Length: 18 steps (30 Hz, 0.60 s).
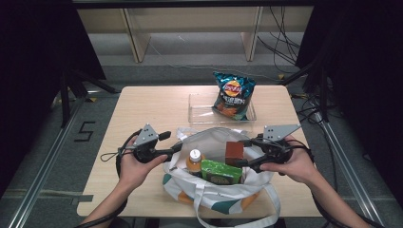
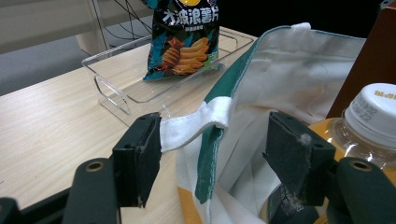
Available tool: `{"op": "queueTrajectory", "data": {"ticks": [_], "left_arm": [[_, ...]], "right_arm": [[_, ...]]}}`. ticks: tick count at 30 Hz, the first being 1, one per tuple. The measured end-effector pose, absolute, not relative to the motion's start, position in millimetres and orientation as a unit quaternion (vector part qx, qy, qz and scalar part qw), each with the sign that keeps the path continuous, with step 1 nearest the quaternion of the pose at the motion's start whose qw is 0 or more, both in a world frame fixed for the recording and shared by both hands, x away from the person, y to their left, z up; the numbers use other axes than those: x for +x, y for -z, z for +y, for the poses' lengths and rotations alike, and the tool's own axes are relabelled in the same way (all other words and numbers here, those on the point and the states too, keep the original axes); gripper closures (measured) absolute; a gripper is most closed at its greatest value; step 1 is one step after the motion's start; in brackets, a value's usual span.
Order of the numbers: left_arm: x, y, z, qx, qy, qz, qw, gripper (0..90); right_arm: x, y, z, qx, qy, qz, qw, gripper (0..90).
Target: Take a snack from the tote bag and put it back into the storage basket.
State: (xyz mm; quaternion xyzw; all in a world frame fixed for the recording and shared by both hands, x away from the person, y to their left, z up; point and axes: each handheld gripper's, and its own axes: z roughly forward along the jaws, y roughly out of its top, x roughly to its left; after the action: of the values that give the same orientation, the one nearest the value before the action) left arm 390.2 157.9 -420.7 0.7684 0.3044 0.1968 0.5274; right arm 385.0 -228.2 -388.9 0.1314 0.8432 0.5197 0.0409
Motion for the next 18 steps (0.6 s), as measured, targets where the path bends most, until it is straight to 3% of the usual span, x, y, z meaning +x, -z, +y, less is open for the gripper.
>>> {"op": "queueTrajectory", "data": {"ticks": [13,18], "left_arm": [[390.4,421.0,157.3,0.768,-0.197,0.306,0.527,35.5],[389.9,421.2,157.0,0.768,-0.197,0.308,0.526,35.5]], "right_arm": [[383.3,389.2,-228.9,0.133,-0.521,0.841,0.067,38.9],[381.4,388.1,-230.3,0.143,-0.517,0.842,0.056,39.1]]}}
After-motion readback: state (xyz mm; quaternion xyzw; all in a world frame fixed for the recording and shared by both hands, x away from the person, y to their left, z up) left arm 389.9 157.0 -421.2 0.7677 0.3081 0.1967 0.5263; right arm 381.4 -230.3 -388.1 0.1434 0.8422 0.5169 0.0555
